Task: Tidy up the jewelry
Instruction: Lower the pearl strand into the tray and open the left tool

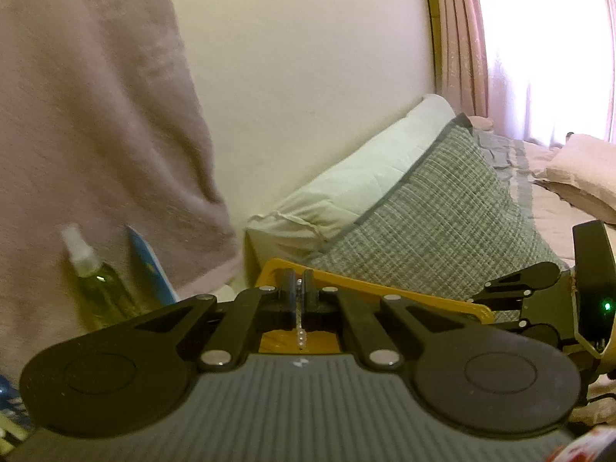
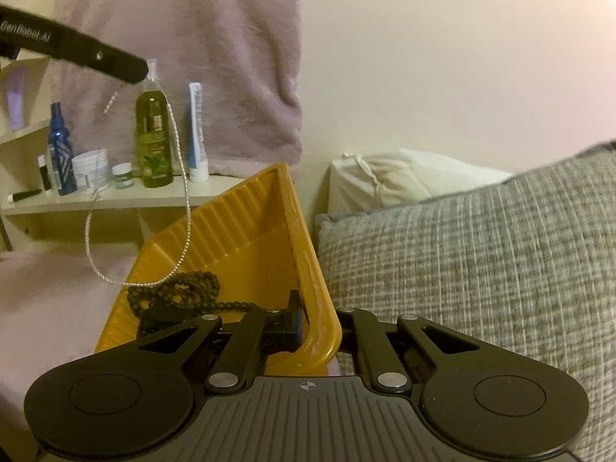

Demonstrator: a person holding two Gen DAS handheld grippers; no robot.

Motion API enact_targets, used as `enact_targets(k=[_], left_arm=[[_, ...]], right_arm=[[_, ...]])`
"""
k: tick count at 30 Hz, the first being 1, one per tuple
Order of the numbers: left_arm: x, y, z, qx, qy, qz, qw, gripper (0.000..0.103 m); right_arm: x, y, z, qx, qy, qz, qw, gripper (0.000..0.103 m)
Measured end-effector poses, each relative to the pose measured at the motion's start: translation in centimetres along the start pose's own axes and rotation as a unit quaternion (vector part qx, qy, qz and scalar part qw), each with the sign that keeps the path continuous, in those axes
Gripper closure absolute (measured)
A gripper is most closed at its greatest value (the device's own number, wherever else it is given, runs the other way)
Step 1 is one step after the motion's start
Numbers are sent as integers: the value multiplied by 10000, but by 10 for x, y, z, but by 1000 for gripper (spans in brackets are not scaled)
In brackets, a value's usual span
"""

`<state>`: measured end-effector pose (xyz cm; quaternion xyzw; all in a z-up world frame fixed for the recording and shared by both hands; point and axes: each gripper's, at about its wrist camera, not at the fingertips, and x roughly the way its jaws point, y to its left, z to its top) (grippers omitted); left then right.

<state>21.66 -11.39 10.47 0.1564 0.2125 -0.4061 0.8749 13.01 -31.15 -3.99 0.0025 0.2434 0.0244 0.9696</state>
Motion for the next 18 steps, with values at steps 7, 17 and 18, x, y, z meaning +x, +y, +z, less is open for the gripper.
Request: enact_targets(k=[7,17,18], left_arm=[[32,-10,-10,-112,233,-272,9993,102],[68,-9,-41,-418,737,-279,9960,102],[70,-8,-44,-455,785,-289,9955,101]], right_arm=[[4,-16,-7,360,90,63,9993,96],[12,-37,-24,919,298,136,9952,96],[13,-38,-26,981,319,144,9946,96]])
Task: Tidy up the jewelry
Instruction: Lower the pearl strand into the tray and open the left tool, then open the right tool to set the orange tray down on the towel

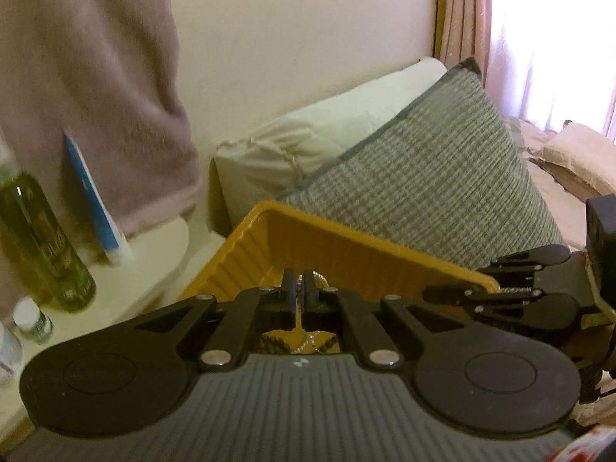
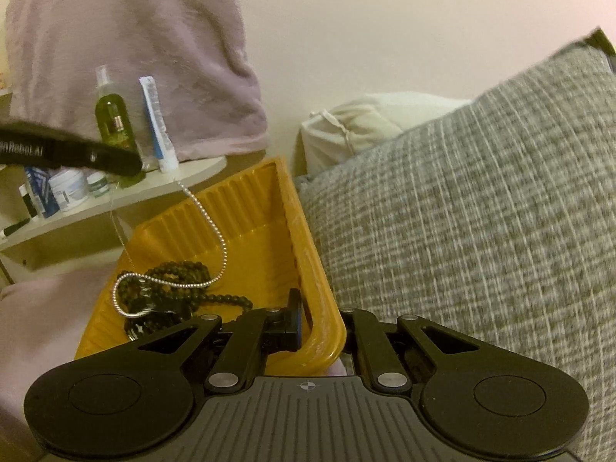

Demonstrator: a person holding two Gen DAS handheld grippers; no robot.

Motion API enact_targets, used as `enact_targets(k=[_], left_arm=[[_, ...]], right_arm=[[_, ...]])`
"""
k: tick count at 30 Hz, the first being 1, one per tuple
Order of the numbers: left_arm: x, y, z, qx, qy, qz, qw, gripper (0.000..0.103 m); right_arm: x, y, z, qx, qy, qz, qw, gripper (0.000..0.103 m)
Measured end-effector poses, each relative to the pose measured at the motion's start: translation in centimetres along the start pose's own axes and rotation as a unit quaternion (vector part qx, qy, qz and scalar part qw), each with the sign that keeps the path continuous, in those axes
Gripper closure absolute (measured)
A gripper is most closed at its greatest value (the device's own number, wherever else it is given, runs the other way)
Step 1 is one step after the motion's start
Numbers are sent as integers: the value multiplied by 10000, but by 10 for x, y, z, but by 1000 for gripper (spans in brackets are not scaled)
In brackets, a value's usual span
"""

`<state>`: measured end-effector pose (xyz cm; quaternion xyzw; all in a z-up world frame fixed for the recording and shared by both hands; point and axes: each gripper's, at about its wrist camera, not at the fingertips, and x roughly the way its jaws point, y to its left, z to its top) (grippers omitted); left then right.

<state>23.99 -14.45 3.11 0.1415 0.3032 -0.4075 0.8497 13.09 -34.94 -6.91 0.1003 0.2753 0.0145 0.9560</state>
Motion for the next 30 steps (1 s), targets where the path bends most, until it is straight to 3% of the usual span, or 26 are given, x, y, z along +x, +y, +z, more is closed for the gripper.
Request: enact_targets(k=[9,15,18,22,30], left_arm=[[-13,11,-25,-542,27,109,9985,94],[-44,21,-48,-991,-135,467,9939,87],[-60,26,-62,-1244,-226,719,9894,83],[-77,27,-81,-1356,-208,1333,9815,81],[-102,31,-125,-2217,-243,1948,9551,74]], right_arm=[[0,-12,-10,367,90,61,9993,96],[3,-18,-13,613,154,133,9979,96],[7,-19,-14,687,175,189,9973,96],[14,-20,-11,749,192,213,9968,96],[11,-29,-16,887,136,363,9953,94]])
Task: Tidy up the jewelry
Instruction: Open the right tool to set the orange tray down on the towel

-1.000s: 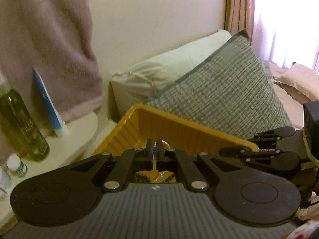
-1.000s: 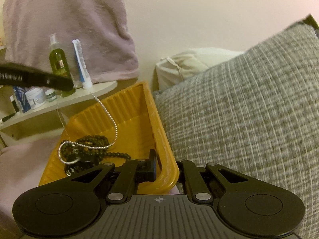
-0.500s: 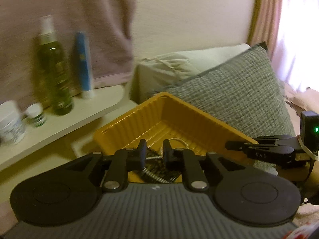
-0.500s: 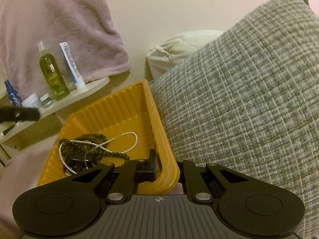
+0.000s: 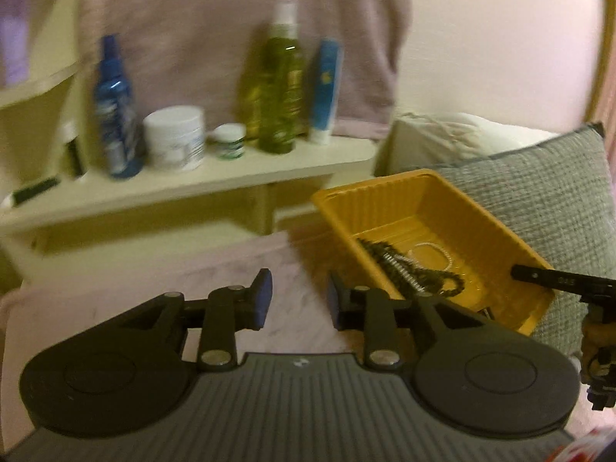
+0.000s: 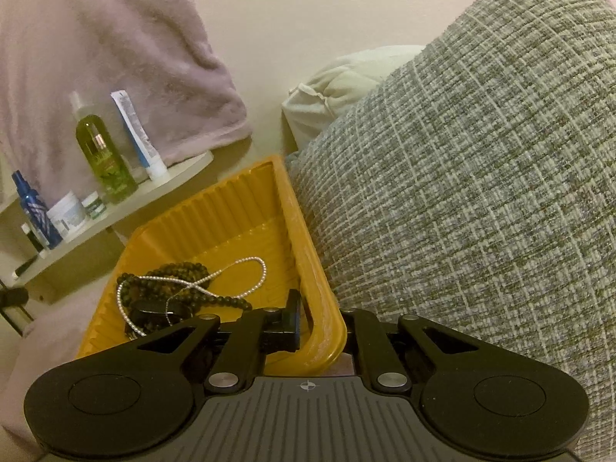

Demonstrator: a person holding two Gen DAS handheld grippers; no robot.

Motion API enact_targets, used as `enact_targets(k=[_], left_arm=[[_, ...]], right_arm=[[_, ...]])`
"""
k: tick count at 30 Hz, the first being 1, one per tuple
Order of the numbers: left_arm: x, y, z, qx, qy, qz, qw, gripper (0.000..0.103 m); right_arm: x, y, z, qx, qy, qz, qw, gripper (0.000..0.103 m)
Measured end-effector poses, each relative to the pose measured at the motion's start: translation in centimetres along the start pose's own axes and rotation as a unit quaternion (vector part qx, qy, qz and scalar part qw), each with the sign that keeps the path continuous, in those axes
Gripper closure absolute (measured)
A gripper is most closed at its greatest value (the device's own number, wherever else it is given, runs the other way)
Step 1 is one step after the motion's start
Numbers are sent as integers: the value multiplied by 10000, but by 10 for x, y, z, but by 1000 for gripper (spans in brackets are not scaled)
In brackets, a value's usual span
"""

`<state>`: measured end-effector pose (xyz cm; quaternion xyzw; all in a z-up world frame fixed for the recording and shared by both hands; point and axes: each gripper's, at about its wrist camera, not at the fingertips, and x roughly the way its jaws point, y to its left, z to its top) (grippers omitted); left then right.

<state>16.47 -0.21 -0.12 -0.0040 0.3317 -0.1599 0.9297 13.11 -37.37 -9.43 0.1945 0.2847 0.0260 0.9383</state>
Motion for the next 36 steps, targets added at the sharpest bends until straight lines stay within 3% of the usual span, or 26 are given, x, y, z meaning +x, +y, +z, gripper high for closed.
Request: enact_targets(k=[2,4,5,7,14,17,24,36], left_arm=[[-5,4,-7,-156,-2,72,9999,66],[-8,5,-12,-247,4,153,9996,64],[-10,6,-16,-298,14,223,9993,60],[-15,8,-22,-401,25,321,9987,54],[-32,9,-40,-779,-83,609,9951,11],[-38,9,-44,-912,-87,720,9932,3],[-50,6,-60,-1103,28,763,9910,1],[-70,4,-82,-1411,446,1087,9830,1]], right_arm=[[-2,-2,1,78,-13,32,10000,83],[-6,-6,1,185,-54,141,9997,45],[-11,-7,1,213,-154,153,9995,40],[-19,-8,2,203,-308,192,9991,40],[-45,-8,10,169,-408,139,9989,36],[-56,-2,12,105,-334,-61,9994,31],[-70,17,13,213,220,-437,9986,26],[-88,85,-4,-514,752,-227,9956,22]])
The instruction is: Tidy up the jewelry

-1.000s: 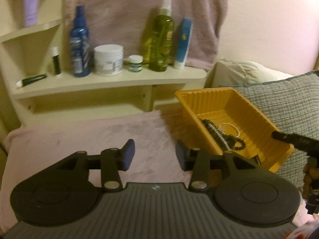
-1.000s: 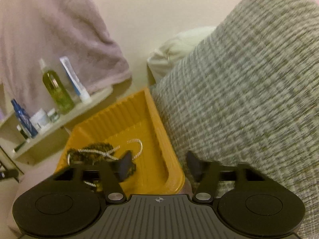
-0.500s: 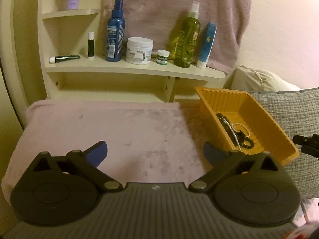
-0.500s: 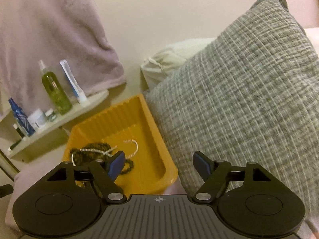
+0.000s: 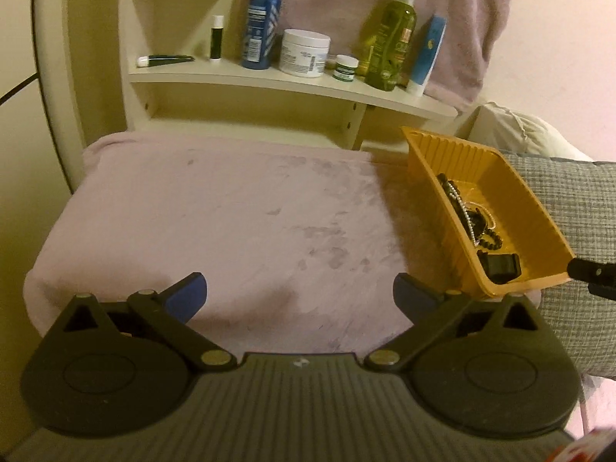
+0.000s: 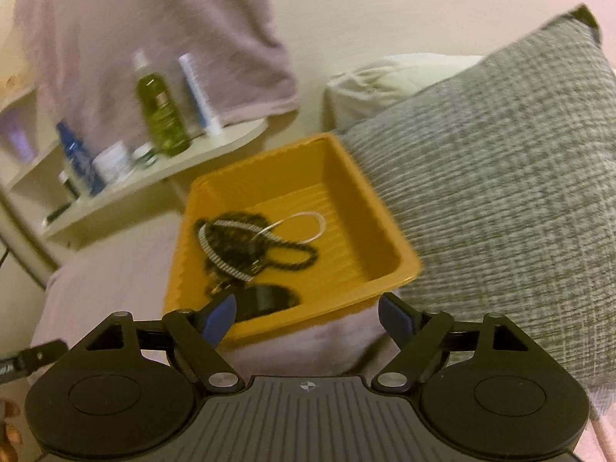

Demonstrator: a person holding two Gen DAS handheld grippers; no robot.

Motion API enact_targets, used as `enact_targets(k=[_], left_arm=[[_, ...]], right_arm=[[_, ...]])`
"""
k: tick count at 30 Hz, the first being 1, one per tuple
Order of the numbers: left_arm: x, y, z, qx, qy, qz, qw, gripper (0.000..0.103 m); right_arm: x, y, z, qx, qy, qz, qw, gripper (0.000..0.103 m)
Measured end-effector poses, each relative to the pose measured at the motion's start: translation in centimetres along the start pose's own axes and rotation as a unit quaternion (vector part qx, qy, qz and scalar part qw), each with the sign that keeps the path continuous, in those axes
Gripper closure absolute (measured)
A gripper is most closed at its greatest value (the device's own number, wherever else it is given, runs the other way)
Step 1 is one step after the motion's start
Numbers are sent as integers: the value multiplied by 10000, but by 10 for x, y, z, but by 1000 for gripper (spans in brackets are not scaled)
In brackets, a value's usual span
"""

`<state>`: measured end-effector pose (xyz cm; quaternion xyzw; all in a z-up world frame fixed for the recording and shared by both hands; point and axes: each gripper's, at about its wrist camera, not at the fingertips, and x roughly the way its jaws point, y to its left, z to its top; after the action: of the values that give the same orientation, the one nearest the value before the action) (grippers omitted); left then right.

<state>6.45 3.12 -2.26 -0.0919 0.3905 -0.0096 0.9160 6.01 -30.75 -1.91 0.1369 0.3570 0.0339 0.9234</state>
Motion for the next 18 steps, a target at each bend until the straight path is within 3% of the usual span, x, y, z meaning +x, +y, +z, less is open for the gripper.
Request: enact_targets(k=[18], left_arm=[[-47,1,-12,131,-61,385,9992,1]], right_arm=[[-12,89,-27,-947,458,528,9930,21]])
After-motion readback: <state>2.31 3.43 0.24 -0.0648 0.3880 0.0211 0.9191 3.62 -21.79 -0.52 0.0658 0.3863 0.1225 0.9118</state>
